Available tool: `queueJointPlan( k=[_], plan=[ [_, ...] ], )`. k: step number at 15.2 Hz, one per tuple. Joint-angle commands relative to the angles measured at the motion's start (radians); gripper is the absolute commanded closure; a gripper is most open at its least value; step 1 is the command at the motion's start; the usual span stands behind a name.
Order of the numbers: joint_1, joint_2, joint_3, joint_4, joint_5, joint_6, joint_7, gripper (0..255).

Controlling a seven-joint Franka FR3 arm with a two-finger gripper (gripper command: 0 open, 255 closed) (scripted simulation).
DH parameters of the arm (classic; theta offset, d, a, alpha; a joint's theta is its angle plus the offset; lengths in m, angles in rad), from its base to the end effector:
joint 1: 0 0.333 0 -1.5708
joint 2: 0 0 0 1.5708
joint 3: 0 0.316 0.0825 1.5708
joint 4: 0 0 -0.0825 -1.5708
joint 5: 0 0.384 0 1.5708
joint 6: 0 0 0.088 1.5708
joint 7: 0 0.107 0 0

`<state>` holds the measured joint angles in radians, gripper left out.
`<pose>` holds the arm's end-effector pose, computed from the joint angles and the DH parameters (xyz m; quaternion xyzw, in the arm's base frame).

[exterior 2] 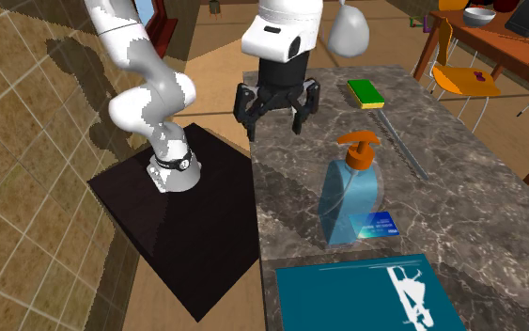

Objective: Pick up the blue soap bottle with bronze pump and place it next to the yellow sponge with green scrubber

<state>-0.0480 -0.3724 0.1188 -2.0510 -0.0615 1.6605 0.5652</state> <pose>0.4380 0.0325 0.5886 0.9679 -0.2455 0.0063 0.0528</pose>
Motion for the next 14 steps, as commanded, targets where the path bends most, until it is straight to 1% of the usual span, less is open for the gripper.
queueJointPlan(
  k=[1, 6, 10, 11, 14],
  plan=[
    [-0.009, 0.065, 0.019, 0.075, -0.008, 0.009, 0.072, 0],
    [-0.025, 0.233, 0.054, 0.282, -0.050, 0.009, 0.238, 0],
    [-0.027, 0.377, 0.070, 0.480, -0.098, -0.019, 0.362, 0],
    [-0.025, 0.400, 0.071, 0.514, -0.107, -0.026, 0.380, 0],
    [-0.028, 0.393, 0.066, 0.465, -0.105, 0.017, 0.380, 0]
  ],
)
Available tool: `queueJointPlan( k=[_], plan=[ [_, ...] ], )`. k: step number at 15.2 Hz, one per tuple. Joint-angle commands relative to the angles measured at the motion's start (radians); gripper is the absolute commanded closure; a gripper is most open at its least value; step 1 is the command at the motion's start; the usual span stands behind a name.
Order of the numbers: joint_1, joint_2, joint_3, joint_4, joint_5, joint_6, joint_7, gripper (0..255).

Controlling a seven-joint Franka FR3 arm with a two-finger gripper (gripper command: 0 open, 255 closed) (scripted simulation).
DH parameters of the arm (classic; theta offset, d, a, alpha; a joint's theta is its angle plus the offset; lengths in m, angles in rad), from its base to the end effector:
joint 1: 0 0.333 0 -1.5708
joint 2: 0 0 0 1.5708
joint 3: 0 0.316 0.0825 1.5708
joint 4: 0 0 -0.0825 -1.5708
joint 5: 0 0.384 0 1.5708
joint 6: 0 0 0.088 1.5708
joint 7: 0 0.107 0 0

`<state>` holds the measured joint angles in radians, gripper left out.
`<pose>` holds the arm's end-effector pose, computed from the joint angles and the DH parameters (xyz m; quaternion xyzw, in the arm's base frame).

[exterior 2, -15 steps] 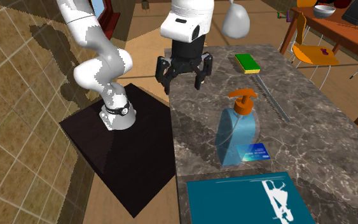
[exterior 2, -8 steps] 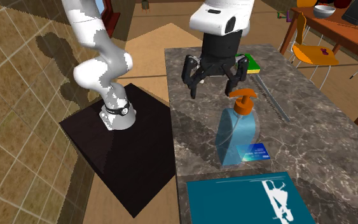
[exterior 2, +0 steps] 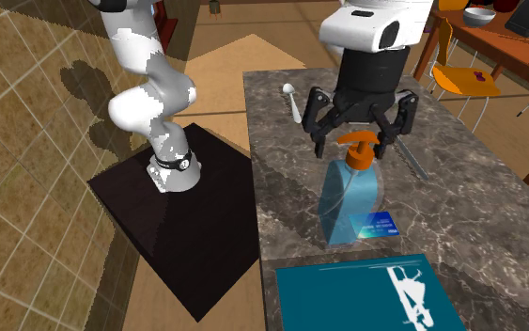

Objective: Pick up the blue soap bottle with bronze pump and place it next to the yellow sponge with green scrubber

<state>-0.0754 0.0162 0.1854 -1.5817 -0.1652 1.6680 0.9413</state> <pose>0.5674 0.0456 0.6206 0.9133 -0.3976 0.0709 0.0523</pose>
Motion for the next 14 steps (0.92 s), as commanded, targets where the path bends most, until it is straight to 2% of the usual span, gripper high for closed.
queueJointPlan(
  k=[1, 5, 12, 13, 14],
  plan=[
    [-0.001, 0.003, -0.001, -0.019, -0.001, 0.023, 0.005, 0],
    [-0.005, -0.001, -0.005, -0.072, -0.001, 0.072, 0.005, 0],
    [-0.005, -0.001, -0.005, -0.072, -0.001, 0.072, 0.005, 0],
    [-0.005, -0.001, -0.005, -0.072, -0.001, 0.072, 0.005, 255],
    [-0.005, -0.001, -0.005, -0.072, -0.001, 0.072, 0.005, 255]
  ],
)
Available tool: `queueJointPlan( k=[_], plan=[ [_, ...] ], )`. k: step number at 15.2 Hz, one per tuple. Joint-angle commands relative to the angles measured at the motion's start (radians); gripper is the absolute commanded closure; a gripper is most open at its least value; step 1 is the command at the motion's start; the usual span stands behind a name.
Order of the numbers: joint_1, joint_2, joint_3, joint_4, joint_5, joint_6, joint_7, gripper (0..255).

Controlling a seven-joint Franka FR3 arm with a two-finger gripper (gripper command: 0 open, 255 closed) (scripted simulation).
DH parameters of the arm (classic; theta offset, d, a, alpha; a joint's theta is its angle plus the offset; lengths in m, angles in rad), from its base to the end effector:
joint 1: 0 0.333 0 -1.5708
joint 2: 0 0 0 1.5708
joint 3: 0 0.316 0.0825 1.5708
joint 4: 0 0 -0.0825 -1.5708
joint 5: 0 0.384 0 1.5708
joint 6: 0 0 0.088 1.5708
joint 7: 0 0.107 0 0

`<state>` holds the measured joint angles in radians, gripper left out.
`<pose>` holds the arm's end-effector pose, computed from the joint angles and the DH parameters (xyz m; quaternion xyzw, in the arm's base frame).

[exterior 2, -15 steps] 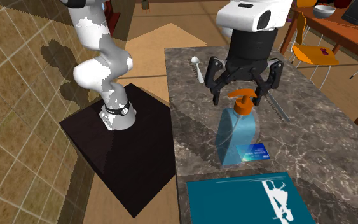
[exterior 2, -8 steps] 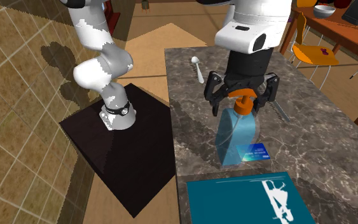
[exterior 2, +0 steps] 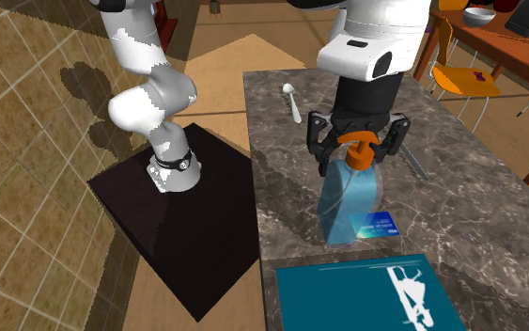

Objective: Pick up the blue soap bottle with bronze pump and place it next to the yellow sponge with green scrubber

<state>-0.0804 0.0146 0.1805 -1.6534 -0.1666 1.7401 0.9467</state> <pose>0.5715 0.0416 0.5936 0.9126 -0.3991 0.0718 0.0523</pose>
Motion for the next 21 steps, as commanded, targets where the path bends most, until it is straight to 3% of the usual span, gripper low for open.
queueJointPlan(
  k=[1, 8, 21],
  plan=[
    [0.000, 0.000, 0.000, 0.000, 0.000, 0.000, 0.000, 255],
    [0.000, 0.000, 0.000, 0.000, 0.000, 0.000, 0.000, 255],
    [0.007, 0.051, 0.006, 0.240, -0.008, -0.190, -0.020, 255]
  ],
)
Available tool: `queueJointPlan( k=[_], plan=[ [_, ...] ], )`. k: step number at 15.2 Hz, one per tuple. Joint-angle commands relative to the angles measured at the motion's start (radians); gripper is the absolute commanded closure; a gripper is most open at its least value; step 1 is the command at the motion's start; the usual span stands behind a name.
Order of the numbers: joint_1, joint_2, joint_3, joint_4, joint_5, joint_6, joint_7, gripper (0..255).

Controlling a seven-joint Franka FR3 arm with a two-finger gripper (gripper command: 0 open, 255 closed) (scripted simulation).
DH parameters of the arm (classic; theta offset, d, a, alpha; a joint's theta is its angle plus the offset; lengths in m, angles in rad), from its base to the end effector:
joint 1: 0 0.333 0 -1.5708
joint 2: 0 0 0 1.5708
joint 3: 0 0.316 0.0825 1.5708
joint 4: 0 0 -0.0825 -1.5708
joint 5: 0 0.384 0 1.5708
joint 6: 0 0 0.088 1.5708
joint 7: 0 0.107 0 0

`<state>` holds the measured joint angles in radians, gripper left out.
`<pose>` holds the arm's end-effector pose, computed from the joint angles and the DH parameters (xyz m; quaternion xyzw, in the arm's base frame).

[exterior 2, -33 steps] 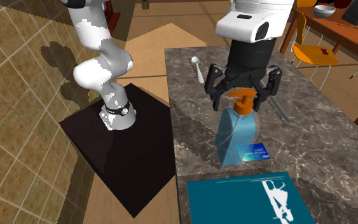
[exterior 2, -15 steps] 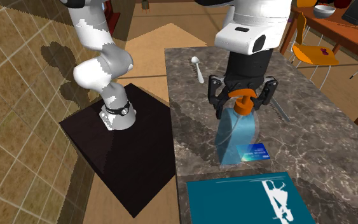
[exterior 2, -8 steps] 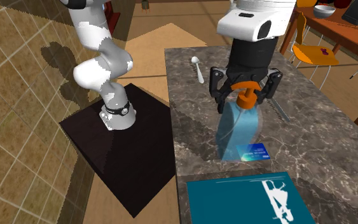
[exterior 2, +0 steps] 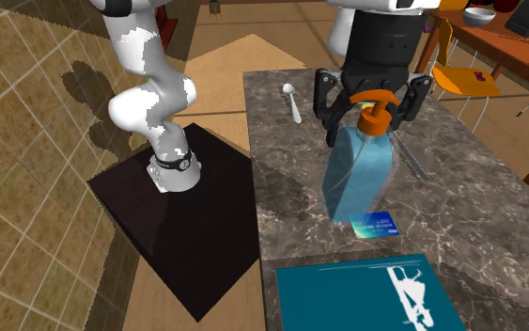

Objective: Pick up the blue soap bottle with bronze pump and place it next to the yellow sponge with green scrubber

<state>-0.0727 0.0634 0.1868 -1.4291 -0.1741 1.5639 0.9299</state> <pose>0.5725 0.0428 0.6570 0.9127 -0.3989 0.0717 0.0522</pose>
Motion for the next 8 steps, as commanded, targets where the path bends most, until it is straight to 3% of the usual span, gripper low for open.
queueJointPlan(
  k=[1, 5, 8],
  plan=[
    [0.000, 0.008, 0.000, 0.037, -0.002, -0.029, -0.005, 255],
    [0.005, 0.036, 0.003, 0.128, -0.008, -0.092, -0.010, 255],
    [0.034, -0.025, 0.028, 0.053, -0.001, -0.087, 0.049, 255]
  ],
)
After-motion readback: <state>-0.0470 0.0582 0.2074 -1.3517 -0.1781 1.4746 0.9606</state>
